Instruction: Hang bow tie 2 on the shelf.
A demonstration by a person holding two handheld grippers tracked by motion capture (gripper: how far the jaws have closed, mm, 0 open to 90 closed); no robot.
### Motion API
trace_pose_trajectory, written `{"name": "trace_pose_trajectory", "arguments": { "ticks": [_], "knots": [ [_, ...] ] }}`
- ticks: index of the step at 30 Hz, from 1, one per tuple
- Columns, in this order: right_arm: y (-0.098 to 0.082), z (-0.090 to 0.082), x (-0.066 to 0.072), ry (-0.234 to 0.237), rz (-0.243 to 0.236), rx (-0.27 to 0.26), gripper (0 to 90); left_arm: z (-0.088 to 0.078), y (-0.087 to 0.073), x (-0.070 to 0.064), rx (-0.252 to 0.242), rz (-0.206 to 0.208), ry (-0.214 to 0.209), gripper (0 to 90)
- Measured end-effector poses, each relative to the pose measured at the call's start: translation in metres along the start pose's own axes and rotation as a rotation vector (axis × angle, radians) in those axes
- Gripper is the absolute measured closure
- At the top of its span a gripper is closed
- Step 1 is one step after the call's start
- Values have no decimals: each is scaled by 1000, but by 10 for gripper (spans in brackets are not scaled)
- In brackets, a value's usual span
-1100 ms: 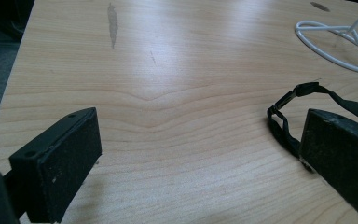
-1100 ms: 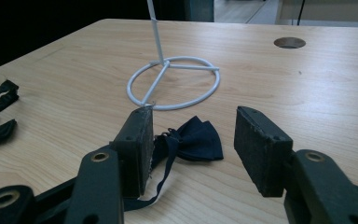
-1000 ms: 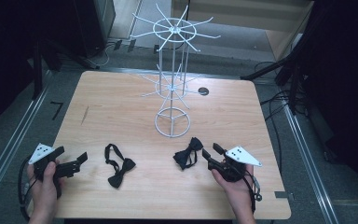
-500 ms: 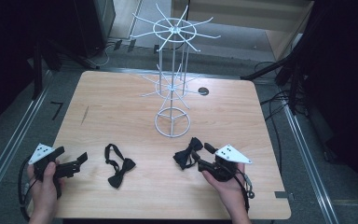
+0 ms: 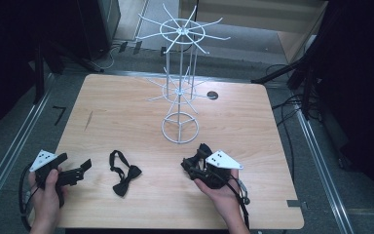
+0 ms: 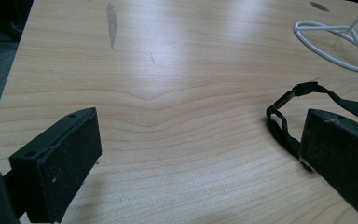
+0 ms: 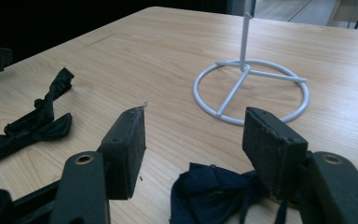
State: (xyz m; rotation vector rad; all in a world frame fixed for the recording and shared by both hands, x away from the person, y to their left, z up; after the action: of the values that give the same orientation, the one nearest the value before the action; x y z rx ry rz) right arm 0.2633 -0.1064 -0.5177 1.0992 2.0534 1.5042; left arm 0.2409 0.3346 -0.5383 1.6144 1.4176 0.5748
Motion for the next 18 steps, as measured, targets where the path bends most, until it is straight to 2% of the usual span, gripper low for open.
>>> {"name": "trace_pose_trajectory", "arguments": {
  "ticks": [6,14,18],
  "knots": [
    [1,8,11,19,-11,13,412,0,0,0,-2,0,-1,0],
    [1,20,24,49,3,16,442,0,0,0,-1,0,-1,0],
    [2,25,31,57,-11,23,444,0,0,0,-1,0,-1,0]
  ]
}}
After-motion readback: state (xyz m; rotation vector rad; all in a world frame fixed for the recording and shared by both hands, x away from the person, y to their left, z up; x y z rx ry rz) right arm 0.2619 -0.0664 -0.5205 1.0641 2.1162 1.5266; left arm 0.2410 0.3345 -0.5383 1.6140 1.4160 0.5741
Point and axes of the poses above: each handheld gripper's, and its own axes: z roughly forward along the jaws, y roughly out of its top, x roughly to its left, the point moved 3 cm from there along z, roughly forward along the jaws
